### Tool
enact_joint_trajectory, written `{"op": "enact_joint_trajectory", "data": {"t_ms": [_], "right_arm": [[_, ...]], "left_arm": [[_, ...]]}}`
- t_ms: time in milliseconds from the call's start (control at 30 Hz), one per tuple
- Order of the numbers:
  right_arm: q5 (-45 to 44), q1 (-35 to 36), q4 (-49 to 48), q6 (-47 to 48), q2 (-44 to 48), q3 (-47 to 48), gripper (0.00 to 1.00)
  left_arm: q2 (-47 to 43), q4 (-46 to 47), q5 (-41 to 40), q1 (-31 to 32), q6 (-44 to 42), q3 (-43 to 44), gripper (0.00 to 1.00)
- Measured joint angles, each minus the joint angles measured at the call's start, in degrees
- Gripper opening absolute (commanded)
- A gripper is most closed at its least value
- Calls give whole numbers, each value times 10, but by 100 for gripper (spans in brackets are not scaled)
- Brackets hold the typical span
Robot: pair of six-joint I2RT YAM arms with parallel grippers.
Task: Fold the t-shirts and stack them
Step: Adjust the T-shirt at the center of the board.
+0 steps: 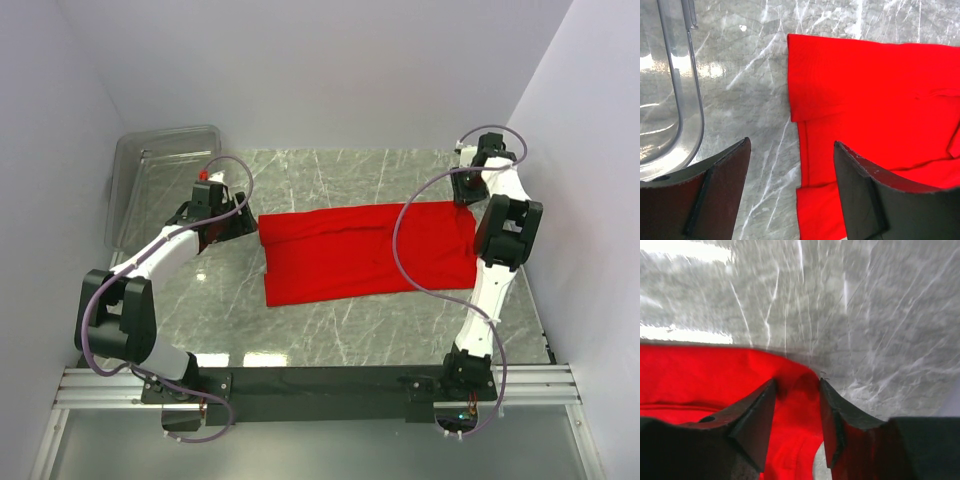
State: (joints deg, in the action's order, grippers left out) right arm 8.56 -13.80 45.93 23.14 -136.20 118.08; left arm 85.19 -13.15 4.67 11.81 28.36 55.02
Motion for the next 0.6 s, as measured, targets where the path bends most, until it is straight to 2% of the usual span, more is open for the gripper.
{"op": "enact_joint_trajectory", "data": {"t_ms": [233, 267, 367, 600], "right_arm": [[11, -1, 23, 1, -24, 22, 32], [14, -1, 26, 1, -28, 28, 19], [16, -1, 28, 0, -32, 41, 9], [20, 6, 17, -1, -39, 64, 1]], "left_arm": [[0, -5, 0, 0, 0, 3, 71], [0, -5, 0, 0, 0, 4, 71], [0, -9, 0, 0, 0, 4, 71], [0, -14, -1, 0, 1, 4, 71]]}}
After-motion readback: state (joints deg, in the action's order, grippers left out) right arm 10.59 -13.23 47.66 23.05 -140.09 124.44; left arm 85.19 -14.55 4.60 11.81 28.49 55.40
